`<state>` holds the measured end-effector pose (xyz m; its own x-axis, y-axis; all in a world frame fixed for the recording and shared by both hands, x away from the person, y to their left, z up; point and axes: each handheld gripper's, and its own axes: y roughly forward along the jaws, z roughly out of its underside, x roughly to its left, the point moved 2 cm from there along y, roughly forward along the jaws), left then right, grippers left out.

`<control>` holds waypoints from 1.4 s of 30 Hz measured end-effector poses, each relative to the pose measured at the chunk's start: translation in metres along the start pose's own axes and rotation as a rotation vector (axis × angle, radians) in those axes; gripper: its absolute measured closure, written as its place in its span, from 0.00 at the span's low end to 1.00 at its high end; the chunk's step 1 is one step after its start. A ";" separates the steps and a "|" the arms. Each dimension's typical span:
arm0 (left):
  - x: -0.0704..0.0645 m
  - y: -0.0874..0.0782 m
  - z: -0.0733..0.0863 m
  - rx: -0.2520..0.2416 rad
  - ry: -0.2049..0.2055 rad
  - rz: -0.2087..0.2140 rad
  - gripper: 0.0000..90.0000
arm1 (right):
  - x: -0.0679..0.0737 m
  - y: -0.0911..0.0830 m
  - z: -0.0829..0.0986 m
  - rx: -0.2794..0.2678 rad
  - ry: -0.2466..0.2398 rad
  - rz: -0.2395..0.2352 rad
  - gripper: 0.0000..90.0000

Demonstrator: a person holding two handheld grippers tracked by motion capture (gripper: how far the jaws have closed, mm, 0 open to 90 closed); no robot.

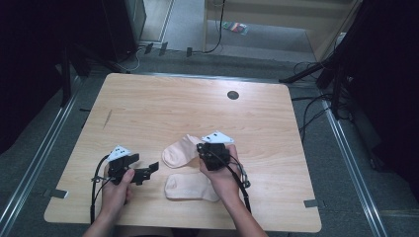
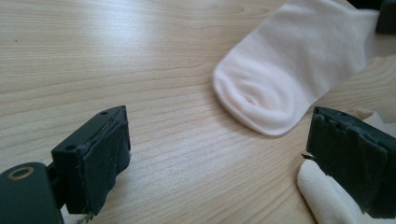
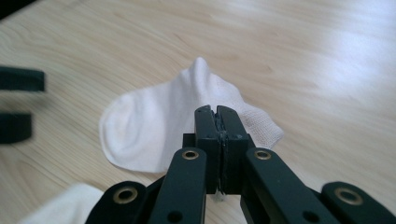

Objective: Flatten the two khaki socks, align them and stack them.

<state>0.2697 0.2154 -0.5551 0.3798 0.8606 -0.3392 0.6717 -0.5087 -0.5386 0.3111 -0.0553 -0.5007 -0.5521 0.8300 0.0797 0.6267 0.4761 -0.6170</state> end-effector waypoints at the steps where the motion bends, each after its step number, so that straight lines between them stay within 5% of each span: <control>1: 0.000 0.001 0.000 0.002 -0.003 0.002 0.07 | -0.004 0.000 0.005 0.012 -0.001 0.001 0.99; 5: -0.001 0.003 -0.001 0.007 0.003 -0.007 0.07 | -0.010 -0.003 0.021 0.069 -0.056 -0.079 0.75; 7: -0.001 0.004 -0.003 0.009 0.005 -0.007 0.07 | -0.016 -0.009 0.027 0.062 -0.087 -0.098 0.70; 13: -0.002 0.013 -0.011 0.015 0.008 -0.034 0.16 | -0.049 -0.019 0.031 0.018 0.075 -0.032 0.72; 16: -0.005 0.022 -0.015 0.027 0.019 -0.044 0.25 | -0.054 -0.009 0.036 0.040 0.081 -0.003 0.69; 23: -0.008 0.038 -0.018 0.044 0.007 -0.040 0.55 | -0.050 0.008 0.044 0.088 0.077 -0.020 0.70; 27: -0.009 0.041 -0.017 0.051 -0.006 -0.025 0.60 | -0.045 0.009 0.050 0.105 0.054 -0.022 0.70; 33: -0.018 0.045 -0.014 0.082 0.050 -0.048 0.69 | -0.041 0.011 0.054 0.120 0.007 0.025 0.73; 37: -0.018 0.044 -0.014 0.089 0.053 -0.022 0.75 | -0.040 0.013 0.056 0.112 -0.021 0.050 0.78; 42: -0.015 0.040 -0.013 0.087 0.049 -0.024 0.78 | -0.041 0.013 0.055 0.105 -0.031 0.066 0.93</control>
<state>0.2994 0.1828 -0.5612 0.3967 0.8714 -0.2885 0.6238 -0.4865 -0.6117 0.3114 -0.0987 -0.5555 -0.5292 0.8484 0.0131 0.6021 0.3864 -0.6987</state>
